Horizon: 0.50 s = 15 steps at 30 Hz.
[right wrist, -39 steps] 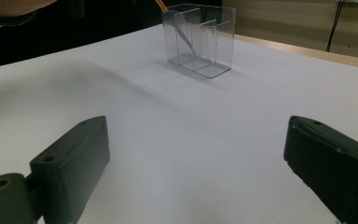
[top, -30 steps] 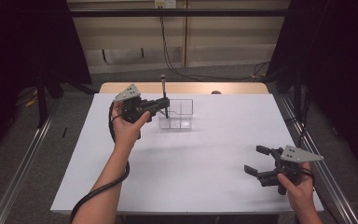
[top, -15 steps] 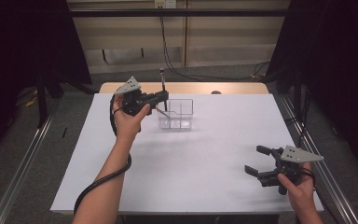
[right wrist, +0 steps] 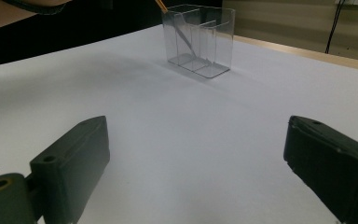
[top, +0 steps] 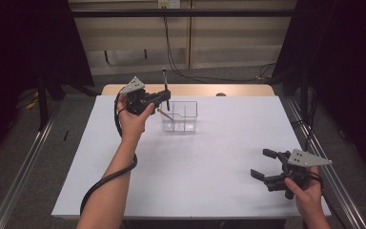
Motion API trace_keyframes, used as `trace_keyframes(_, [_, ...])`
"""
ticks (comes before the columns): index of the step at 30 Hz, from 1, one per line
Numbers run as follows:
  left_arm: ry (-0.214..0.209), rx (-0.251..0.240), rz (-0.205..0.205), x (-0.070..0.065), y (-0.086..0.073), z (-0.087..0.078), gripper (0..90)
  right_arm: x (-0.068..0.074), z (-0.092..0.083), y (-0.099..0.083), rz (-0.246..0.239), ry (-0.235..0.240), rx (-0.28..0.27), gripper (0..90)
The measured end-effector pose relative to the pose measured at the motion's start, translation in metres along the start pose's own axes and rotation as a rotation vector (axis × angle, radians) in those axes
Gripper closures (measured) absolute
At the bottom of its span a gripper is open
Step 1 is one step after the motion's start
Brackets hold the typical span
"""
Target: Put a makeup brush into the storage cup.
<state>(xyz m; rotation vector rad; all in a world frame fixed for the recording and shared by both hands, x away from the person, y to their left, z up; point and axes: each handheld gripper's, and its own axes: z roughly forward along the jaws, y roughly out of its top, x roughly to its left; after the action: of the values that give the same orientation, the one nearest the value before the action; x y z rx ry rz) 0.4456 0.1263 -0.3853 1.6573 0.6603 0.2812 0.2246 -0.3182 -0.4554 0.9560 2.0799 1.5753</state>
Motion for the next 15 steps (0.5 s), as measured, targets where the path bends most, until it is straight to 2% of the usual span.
trace_keyframes(15, [0.032,0.003,0.002,0.0073,-0.0046,0.005,83.9,-0.0008,-0.0012,0.0004,-0.001,0.001,-0.003,6.3])
